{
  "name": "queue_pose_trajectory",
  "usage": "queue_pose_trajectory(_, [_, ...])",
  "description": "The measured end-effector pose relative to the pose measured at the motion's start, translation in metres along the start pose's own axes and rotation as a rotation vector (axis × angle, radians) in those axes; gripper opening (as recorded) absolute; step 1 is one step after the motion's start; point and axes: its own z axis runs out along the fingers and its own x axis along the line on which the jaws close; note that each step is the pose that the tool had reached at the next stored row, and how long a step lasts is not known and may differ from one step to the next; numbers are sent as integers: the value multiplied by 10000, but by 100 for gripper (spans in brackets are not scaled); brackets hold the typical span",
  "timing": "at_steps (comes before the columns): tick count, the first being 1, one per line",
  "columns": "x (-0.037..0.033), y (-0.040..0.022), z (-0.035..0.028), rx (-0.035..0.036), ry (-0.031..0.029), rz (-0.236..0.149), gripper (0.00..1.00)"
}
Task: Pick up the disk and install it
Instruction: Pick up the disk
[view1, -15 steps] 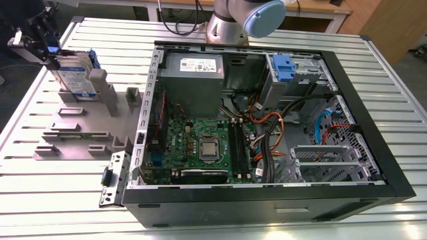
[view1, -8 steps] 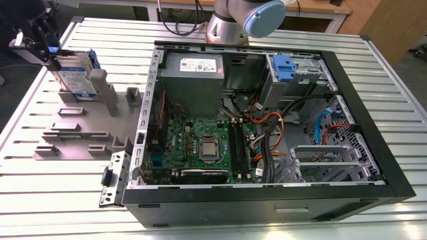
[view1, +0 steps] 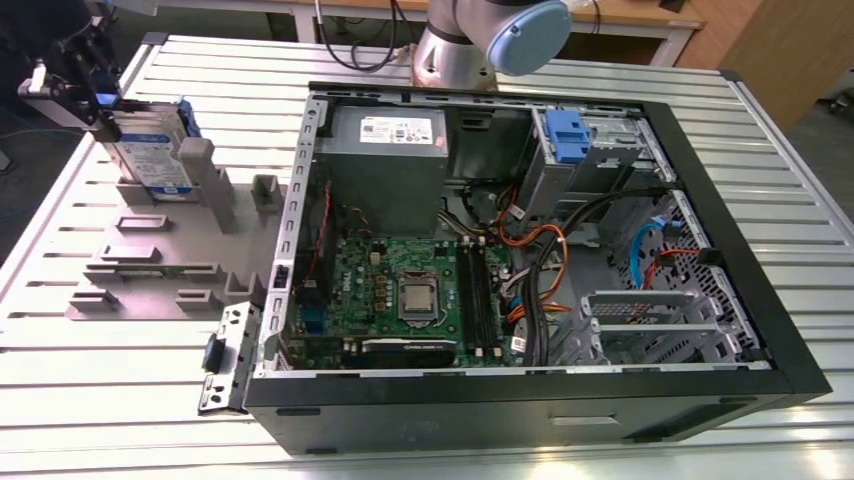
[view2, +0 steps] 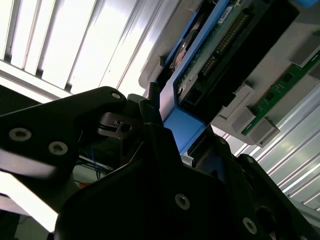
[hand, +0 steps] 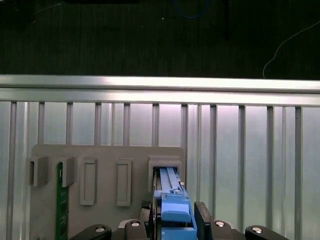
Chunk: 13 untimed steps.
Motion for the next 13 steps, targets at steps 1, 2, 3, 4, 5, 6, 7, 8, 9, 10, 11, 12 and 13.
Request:
queue_pose_trajectory(1, [0,0,0,-6,0,-1,46])
queue_pose_trajectory(2, [1,0,0,-7,0,-1,46])
queue_pose_trajectory(3, [1,-1,-1,-9,1,-2,46])
queue_pose_trajectory(4, [1,-1,-1,-9,0,-2,46])
queue_pose_trajectory(5, [1,-1,-1,-9,0,-2,46])
queue_pose_trajectory(6, [1,-1,-1,-9,0,-2,46])
queue_pose_trajectory(7, [1,-1,-1,-9,0,-2,46])
queue_pose_trajectory(8, [0,-1,-1,-11,0,-2,46])
queue_pose_trajectory(9, [0,-2,0,-21,-1,-1,46])
queue_pose_trajectory(10, [0,-2,0,-32,0,-1,46])
queue_pose_trajectory(11, [1,-1,-1,-33,0,-1,46])
queue_pose_trajectory(12, [1,-1,-1,-34,0,-1,46])
queue_pose_trajectory(13, [1,-1,-1,-35,0,-1,46])
